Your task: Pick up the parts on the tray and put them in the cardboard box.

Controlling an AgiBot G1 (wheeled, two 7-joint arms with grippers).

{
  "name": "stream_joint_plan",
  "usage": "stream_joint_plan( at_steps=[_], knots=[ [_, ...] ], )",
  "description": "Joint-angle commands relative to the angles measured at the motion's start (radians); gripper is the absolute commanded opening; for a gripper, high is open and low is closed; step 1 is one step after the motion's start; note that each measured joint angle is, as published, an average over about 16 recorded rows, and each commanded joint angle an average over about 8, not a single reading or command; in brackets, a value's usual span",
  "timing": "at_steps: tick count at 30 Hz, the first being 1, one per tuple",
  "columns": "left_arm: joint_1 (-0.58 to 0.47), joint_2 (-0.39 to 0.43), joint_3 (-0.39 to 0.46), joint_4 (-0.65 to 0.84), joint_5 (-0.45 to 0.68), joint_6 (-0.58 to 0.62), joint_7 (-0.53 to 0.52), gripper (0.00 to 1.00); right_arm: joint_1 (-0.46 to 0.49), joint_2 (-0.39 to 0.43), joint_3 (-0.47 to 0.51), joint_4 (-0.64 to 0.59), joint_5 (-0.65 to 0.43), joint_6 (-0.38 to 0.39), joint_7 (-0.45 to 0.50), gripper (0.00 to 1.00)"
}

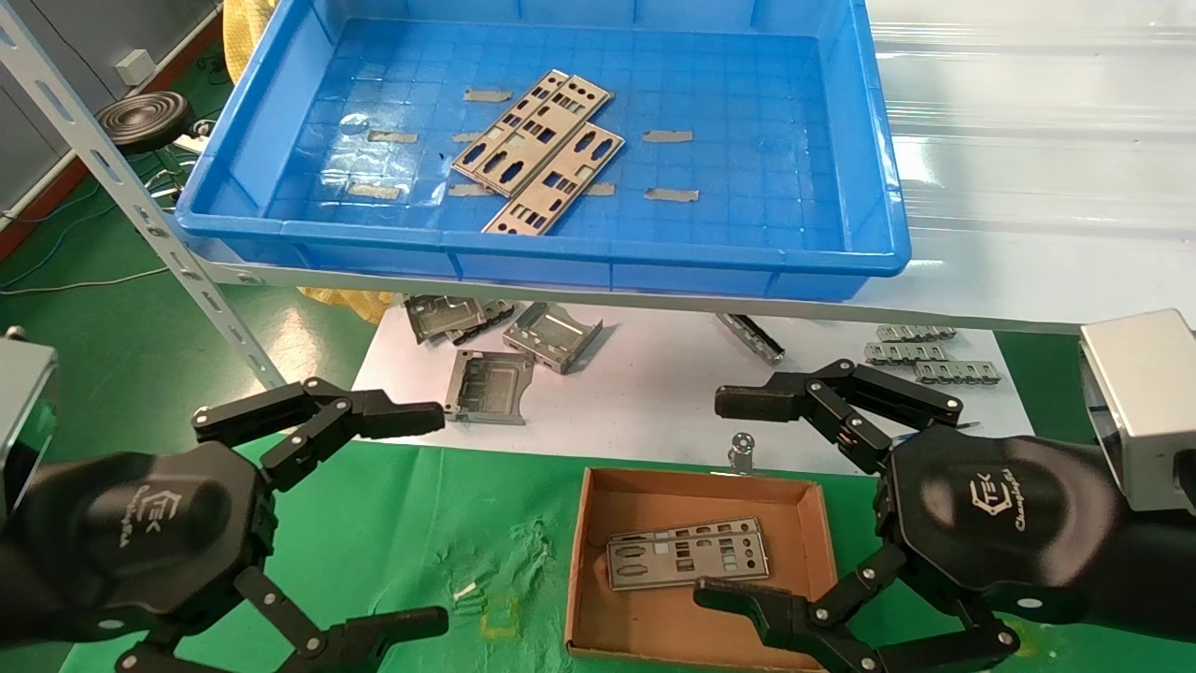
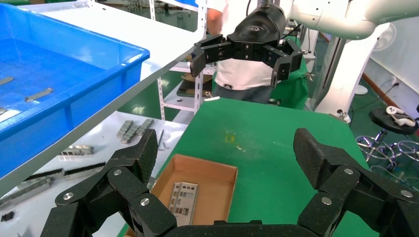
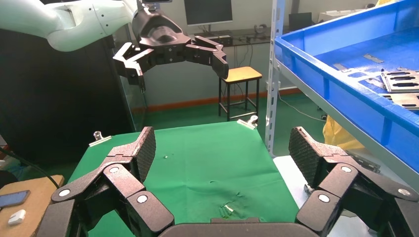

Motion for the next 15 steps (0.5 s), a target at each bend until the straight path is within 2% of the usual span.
stream_joint_plan(
  at_steps=[1,15],
  knots=[
    [0.0,0.0,0.0,0.0,0.0,0.0,0.0,1.0,0.0,0.0,0.0,0.0,0.0,0.0,0.0,1.0],
    [-0.001,0.001,0.001,0.001,0.0,0.0,0.0,1.0,0.0,0.0,0.0,0.0,0.0,0.0,0.0,1.0]
  ],
)
